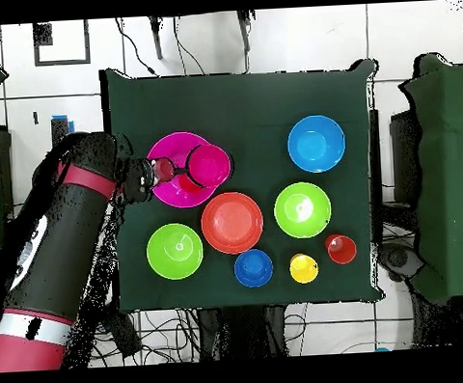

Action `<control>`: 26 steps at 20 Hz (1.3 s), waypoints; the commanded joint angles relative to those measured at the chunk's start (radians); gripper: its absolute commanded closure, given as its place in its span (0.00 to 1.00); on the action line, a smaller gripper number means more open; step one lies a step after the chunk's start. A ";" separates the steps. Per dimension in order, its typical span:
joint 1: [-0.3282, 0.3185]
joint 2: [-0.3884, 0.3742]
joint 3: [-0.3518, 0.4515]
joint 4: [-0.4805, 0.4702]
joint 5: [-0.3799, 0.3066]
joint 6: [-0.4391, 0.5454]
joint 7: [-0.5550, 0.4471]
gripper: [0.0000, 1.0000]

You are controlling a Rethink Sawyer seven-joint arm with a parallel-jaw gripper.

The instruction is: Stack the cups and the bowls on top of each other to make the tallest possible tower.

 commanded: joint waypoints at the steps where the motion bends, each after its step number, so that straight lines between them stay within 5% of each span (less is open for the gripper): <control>1: -0.004 0.014 0.073 0.032 0.000 0.049 0.177 1.00; 26: 0.010 0.032 0.085 0.004 0.033 0.115 0.200 1.00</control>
